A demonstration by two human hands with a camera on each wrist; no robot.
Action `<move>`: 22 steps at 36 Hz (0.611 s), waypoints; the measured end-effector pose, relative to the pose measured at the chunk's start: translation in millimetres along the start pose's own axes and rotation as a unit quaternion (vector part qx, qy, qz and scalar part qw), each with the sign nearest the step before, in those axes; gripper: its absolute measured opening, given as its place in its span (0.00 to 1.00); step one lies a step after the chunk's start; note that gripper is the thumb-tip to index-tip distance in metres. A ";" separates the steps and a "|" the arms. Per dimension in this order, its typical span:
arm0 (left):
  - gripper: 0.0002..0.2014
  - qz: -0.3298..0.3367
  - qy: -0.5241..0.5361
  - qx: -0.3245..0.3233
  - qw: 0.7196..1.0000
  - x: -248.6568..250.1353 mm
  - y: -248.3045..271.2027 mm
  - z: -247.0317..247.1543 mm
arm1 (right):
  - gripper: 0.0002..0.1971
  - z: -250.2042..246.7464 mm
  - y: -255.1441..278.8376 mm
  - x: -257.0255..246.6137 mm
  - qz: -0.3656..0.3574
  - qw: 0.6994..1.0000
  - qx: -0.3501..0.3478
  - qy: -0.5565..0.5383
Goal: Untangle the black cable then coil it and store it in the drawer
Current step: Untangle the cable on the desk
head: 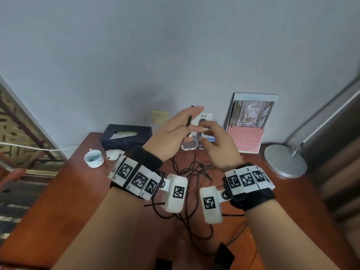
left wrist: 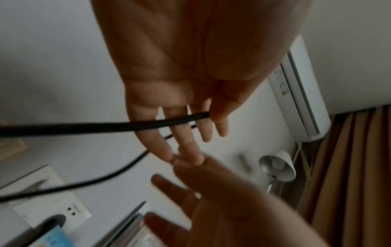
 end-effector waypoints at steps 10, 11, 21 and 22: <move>0.18 0.106 -0.158 -0.057 0.980 16.7 14.2 -3.8 | 0.33 5.9 -0.8 1.0 0.015 0.998 0.005 -0.061; 0.18 0.123 -0.159 -0.055 0.978 19.8 15.1 -5.7 | 0.29 7.5 -0.8 -0.2 0.006 0.999 0.009 -0.049; 0.17 0.180 -0.365 0.081 0.910 12.0 16.6 -77.2 | 0.13 -23.1 -2.8 -0.1 -0.051 0.996 0.064 0.041; 0.16 0.177 -0.372 0.090 0.907 10.7 18.5 -81.6 | 0.13 -26.7 -3.2 -1.6 -0.064 0.994 0.070 0.046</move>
Point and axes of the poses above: each hand's wrist, its own y-axis away from the middle knuckle, its own z-axis out of the palm, x = y × z, the point moved 7 cm from there along -y, towards the middle knuckle
